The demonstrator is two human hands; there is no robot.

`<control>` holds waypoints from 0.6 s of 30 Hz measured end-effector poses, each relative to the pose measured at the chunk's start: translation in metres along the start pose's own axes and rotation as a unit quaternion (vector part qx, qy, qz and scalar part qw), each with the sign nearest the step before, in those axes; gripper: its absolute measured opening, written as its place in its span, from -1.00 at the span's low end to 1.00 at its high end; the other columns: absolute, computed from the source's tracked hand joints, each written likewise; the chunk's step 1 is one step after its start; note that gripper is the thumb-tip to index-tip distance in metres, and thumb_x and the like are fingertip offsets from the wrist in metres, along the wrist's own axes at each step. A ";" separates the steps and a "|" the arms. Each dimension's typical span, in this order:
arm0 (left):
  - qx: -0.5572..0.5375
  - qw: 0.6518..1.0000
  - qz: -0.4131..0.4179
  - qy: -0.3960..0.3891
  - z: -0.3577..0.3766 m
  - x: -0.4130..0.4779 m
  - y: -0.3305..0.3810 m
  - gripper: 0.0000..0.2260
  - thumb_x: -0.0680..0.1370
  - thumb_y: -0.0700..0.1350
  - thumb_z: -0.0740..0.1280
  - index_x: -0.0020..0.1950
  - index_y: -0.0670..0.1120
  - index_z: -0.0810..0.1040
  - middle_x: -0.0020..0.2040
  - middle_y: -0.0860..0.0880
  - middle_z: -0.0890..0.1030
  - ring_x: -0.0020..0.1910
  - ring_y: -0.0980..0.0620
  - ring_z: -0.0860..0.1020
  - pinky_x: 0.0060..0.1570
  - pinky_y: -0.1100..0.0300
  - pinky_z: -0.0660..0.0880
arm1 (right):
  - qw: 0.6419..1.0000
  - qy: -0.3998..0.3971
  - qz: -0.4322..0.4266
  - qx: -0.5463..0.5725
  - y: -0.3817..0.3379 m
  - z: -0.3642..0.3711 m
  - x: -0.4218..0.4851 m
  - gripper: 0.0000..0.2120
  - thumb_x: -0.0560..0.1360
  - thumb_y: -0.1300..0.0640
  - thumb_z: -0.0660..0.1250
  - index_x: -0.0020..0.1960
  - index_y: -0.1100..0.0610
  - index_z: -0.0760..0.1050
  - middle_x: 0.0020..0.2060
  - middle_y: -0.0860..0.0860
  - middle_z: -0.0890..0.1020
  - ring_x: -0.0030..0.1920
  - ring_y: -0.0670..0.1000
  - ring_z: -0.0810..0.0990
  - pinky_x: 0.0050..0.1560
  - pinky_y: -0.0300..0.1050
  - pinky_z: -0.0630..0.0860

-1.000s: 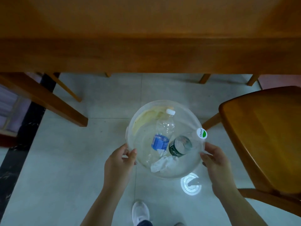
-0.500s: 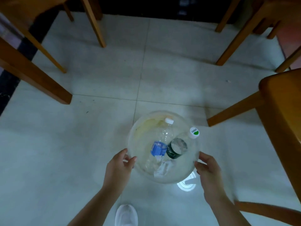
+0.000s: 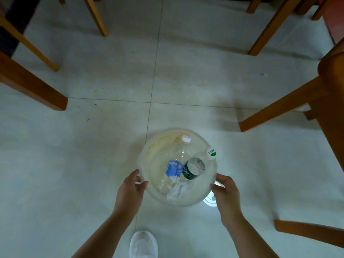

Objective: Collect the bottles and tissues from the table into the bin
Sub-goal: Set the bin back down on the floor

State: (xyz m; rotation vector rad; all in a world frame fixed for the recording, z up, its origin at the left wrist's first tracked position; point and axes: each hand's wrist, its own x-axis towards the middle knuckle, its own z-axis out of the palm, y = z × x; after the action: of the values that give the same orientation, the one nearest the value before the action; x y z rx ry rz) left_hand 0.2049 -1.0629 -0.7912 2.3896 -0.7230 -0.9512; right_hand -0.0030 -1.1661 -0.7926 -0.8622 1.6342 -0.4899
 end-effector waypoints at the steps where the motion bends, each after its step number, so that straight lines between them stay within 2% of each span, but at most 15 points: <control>1: 0.000 1.000 -0.001 -0.003 0.001 0.000 -0.002 -0.61 0.50 -0.18 0.34 0.30 -0.21 0.40 0.03 -0.16 0.61 -0.18 0.00 0.52 -0.16 0.20 0.38 | 1.000 0.004 0.005 0.000 0.004 0.001 0.000 -0.67 0.36 0.46 0.21 0.04 0.20 0.51 -0.04 0.05 0.57 -0.11 0.04 0.51 -0.19 -0.13 0.41; 5: -0.003 1.000 -0.007 -0.003 0.009 0.004 -0.011 -0.61 0.50 -0.18 0.34 0.31 -0.20 0.40 0.03 -0.16 0.61 -0.17 0.00 0.54 -0.17 0.20 0.37 | 1.000 0.003 0.014 -0.014 0.013 0.002 0.006 -0.67 0.36 0.45 0.21 0.04 0.18 0.52 -0.03 0.05 0.56 -0.02 0.06 0.51 -0.13 -0.12 0.39; 9: 0.000 1.000 -0.009 -0.010 0.016 0.005 -0.020 -0.62 0.50 -0.19 0.34 0.30 -0.20 0.41 0.04 -0.16 0.61 -0.16 -0.01 0.54 -0.16 0.20 0.37 | 1.000 -0.001 0.022 -0.023 0.020 0.002 0.008 -0.69 0.36 0.42 0.24 0.04 0.16 0.51 -0.07 -0.02 0.56 -0.13 -0.18 0.49 -0.23 -0.26 0.39; 12: 0.000 1.000 -0.012 -0.017 0.020 0.006 -0.026 -0.61 0.48 -0.21 0.36 0.29 -0.19 0.42 0.03 -0.14 0.62 -0.19 0.02 0.53 -0.19 0.21 0.37 | 0.999 0.004 0.025 -0.029 0.024 0.003 0.011 -0.70 0.36 0.41 0.26 0.03 0.16 0.50 -0.15 -0.10 0.57 -0.24 -0.24 0.50 -0.32 -0.36 0.39; 15: -0.008 0.999 -0.028 -0.031 0.023 0.006 -0.031 -0.59 0.47 -0.23 0.37 0.30 -0.15 0.41 0.04 -0.11 0.62 -0.24 0.11 0.51 -0.31 0.36 0.32 | 0.999 0.007 0.026 -0.036 0.024 0.003 0.013 -0.72 0.36 0.41 0.27 0.01 0.17 0.50 -0.27 -0.16 0.56 -0.38 -0.27 0.49 -0.47 -0.48 0.38; 17: -0.027 0.998 -0.045 -0.037 0.024 0.003 -0.034 -0.56 0.46 -0.22 0.38 0.32 -0.12 0.39 0.06 -0.08 0.61 -0.24 0.14 0.52 -0.32 0.41 0.31 | 0.999 0.003 0.026 -0.042 0.023 0.003 0.012 -0.71 0.36 0.40 0.27 0.03 0.17 0.50 -0.23 -0.13 0.58 -0.32 -0.26 0.48 -0.44 -0.45 0.38; 18: -0.036 0.997 -0.048 -0.043 0.025 0.003 -0.037 -0.53 0.45 -0.20 0.40 0.33 -0.11 0.37 0.09 -0.08 0.60 -0.20 0.11 0.55 -0.29 0.38 0.35 | 0.999 -0.006 0.027 -0.046 0.024 0.002 0.012 -0.70 0.36 0.39 0.27 0.05 0.16 0.50 -0.19 -0.12 0.58 -0.26 -0.26 0.48 -0.39 -0.42 0.37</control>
State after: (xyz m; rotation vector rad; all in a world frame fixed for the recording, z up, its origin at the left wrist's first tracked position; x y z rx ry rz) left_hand 0.1992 -1.0419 -0.8309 2.3506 -0.6001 -1.1073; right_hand -0.0081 -1.1596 -0.8181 -0.8852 1.6750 -0.3735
